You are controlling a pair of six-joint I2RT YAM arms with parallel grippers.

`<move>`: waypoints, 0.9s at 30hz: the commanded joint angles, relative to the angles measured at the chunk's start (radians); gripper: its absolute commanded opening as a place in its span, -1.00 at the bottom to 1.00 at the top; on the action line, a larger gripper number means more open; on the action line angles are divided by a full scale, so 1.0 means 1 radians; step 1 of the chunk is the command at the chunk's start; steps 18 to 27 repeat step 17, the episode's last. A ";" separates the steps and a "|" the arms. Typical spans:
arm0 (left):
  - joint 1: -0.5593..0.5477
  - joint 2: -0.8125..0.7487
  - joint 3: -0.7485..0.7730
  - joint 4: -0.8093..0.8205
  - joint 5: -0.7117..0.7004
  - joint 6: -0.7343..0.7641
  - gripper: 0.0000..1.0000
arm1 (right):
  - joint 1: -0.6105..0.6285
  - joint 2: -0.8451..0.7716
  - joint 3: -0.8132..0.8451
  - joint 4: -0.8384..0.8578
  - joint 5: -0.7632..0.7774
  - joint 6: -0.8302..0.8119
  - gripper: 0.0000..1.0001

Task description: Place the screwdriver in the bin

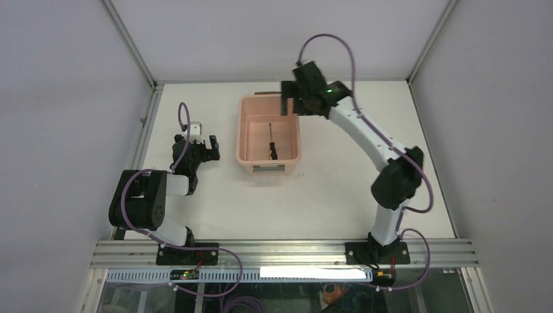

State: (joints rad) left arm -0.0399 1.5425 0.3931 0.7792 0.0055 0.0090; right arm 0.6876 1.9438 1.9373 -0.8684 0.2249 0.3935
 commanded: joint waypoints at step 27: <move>-0.006 -0.035 -0.010 0.025 0.013 -0.018 0.98 | -0.684 -0.416 -0.564 0.188 -0.117 -0.120 0.98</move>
